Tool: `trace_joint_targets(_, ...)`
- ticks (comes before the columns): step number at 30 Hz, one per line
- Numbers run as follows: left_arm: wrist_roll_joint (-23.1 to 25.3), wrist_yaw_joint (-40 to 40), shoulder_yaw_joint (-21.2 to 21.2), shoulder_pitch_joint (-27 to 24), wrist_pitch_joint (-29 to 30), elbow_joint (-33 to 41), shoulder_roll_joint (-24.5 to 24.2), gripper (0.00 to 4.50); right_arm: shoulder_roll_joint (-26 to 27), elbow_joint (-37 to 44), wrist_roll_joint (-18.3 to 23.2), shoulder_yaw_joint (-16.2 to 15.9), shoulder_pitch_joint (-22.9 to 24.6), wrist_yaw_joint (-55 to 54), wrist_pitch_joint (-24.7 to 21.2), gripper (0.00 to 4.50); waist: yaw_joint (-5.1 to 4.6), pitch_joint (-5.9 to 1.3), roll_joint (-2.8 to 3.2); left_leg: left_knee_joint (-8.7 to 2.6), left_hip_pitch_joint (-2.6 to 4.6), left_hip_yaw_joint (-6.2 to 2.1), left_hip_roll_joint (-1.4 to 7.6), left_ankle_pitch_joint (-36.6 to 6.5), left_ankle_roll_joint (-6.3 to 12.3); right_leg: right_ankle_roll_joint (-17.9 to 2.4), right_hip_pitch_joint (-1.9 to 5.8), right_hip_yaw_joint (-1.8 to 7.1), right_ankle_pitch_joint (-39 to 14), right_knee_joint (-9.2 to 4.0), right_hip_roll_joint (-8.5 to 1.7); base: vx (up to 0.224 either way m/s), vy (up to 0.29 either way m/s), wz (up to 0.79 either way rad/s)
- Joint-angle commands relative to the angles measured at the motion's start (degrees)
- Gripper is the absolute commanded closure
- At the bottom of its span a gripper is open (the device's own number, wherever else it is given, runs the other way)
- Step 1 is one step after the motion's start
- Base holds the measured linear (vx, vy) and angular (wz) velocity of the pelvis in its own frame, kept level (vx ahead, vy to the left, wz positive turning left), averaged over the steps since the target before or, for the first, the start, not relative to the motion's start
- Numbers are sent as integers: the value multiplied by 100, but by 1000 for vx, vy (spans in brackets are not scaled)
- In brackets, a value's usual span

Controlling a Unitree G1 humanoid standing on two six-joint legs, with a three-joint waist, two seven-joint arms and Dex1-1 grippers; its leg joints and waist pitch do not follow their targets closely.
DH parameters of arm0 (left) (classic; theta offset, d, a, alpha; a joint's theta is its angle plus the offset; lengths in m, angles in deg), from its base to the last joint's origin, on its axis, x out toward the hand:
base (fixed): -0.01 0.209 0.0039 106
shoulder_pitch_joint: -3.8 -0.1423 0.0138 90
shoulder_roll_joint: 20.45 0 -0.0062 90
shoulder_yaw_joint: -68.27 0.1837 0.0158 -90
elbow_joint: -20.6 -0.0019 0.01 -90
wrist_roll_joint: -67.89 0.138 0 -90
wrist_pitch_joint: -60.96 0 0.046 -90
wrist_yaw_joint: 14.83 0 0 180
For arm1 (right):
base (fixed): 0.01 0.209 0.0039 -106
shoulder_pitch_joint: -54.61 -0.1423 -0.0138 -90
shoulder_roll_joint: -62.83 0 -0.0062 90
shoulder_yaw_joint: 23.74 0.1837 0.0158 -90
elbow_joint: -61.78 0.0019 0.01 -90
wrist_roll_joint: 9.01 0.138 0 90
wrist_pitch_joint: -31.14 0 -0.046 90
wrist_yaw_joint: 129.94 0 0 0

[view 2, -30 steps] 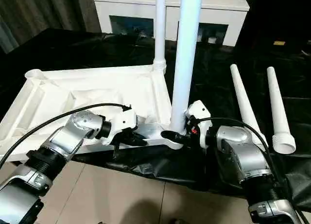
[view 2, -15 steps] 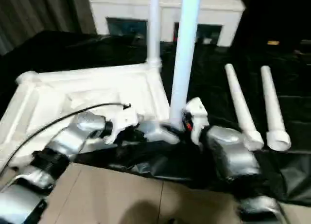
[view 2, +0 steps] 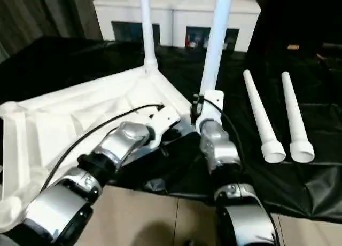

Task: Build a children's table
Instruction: Rotate leg to tighten

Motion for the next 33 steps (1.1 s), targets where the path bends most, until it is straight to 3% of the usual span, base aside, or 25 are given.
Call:
trace_joint_targets(1,124,-385,-188,238,-178,39,-155,450,213,-230,106,25,116,161,54,113,-10,-463,-73,-392,-100,1,40,-382,727,-804,439,279,-1636,-344,-266,0,0,0)
trace_joint_targets(4,146,-316,-150,202,-222,72,-225,450,165,-63,-33,-125,162,368,147,106,7,-475,-39,-371,-100,6,43,-105,942,-1022,445,292,-1196,-263,-258,0,0,0)
trace_joint_targets(6,136,-174,-128,148,-296,107,-299,450,57,189,-142,-246,259,563,218,89,-11,-476,-71,-364,-134,4,34,-15,1025,-1032,478,287,-1174,-258,-269,0,0,0)
trace_joint_targets(11,124,167,-72,1,-431,303,-526,450,-378,921,-174,-560,558,1351,178,60,23,-469,-84,-359,-97,25,56,13,1149,-1057,451,308,-1224,-249,-254,0,0,0)
trace_joint_targets(15,32,923,37,-283,-726,709,-900,450,-1141,1987,108,-905,1168,2917,-151,60,82,-450,-81,-363,-103,23,92,-38,1283,-998,446,339,-1183,-245,-256,0,0,0)
trace_joint_targets(17,-32,1360,108,-409,-892,880,-1082,450,-1442,2216,267,-907,1355,3501,-197,60,93,-444,-75,-368,-107,26,85,-127,1242,-1001,449,334,-1292,-259,-256,0,0,0)
trace_joint_targets(19,-285,2321,224,-629,-1259,1239,-1376,450,-1900,2433,394,-1003,1584,4309,-135,60,115,-431,-81,-384,-95,33,87,-319,1141,-961,437,339,-1528,-292,-258,0,0,0)
trace_joint_targets(23,-480,3008,311,-758,-1227,1607,-1602,450,-2199,2534,481,-1120,1722,4973,-84,60,159,-418,-64,-414,-76,30,118,-487,956,-953,417,357,-1644,-296,-262,0,0,0)
trace_joint_targets(25,-565,3277,338,-824,-1147,1805,-1691,450,-2305,2669,587,-1153,1790,5264,-150,60,211,-410,-51,-422,-40,43,129,-562,858,-971,398,375,-1675,-304,-269,0,0,0)
trace_joint_targets(27,-637,3478,360,-874,-1087,1968,-1736,450,-2358,2731,635,-1197,1807,5511,-158,60,233,-407,-73,-433,-60,38,142,-532,834,-972,414,382,-1659,-280,-272,0,0,0)
trace_joint_targets(31,-633,3582,357,-914,-1093,2044,-1781,450,-2448,2749,604,-1354,1806,5834,-155,60,317,-401,-83,-438,-26,65,134,-518,727,-915,381,405,-1755,-288,-263,0,0,0)
trace_joint_targets(32,-636,3579,351,-919,-1084,2039,-1785,450,-2476,2742,575,-1396,1816,5901,-128,60,327,-400,-141,-443,-31,76,131,-523,705,-889,386,413,-1808,-290,-263,0,0,0)
trace_joint_targets(33,-629,3574,348,-921,-1085,2040,-1789,450,-2482,2743,572,-1402,1819,5922,-127,60,327,-400,-141,-443,-31,76,131,-523,705,-889,386,413,-1808,-290,-263,0,0,0)
